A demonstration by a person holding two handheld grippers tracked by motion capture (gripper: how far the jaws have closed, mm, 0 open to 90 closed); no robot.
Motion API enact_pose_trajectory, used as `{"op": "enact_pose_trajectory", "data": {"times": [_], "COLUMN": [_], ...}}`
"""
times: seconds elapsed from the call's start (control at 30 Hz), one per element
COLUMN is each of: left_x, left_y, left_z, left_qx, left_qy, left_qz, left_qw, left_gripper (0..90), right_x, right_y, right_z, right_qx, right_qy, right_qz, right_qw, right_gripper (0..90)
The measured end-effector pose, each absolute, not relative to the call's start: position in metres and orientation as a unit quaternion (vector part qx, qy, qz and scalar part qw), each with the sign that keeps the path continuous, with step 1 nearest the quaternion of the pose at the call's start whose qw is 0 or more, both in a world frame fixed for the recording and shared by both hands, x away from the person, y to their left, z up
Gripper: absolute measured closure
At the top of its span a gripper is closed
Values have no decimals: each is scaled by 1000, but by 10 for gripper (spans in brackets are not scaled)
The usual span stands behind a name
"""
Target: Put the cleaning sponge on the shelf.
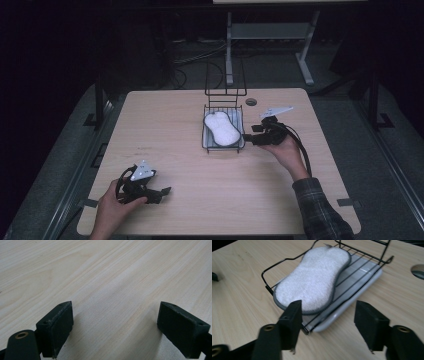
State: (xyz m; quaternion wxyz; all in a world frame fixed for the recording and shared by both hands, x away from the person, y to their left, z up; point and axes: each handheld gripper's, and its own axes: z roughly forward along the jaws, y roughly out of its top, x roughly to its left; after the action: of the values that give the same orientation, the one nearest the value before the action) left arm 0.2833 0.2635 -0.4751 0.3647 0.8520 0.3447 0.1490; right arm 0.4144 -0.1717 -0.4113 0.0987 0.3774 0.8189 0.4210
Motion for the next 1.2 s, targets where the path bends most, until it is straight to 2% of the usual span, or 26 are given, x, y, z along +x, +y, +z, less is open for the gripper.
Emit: {"op": "enact_pose_trajectory", "data": {"times": [0.17, 0.7, 0.9, 1.2], "left_x": [283, 283, 283, 283], "left_y": [264, 264, 264, 264], "left_z": [-475, -475, -475, -475], "left_qx": [852, 852, 852, 853], "left_qy": [345, 345, 345, 344], "left_qz": [149, 149, 149, 150], "left_qw": [365, 365, 365, 364], "left_gripper": [128, 128, 128, 128], "right_x": [402, 344, 321, 291], "right_y": [-185, -217, -232, -247], "right_z": [-410, -428, -433, -449], "right_qx": [391, 404, 416, 434], "right_qy": [814, 815, 809, 813], "right_qz": [417, 395, 398, 361], "right_qw": [105, 125, 119, 143], "right_gripper": [276, 247, 197, 120]}}
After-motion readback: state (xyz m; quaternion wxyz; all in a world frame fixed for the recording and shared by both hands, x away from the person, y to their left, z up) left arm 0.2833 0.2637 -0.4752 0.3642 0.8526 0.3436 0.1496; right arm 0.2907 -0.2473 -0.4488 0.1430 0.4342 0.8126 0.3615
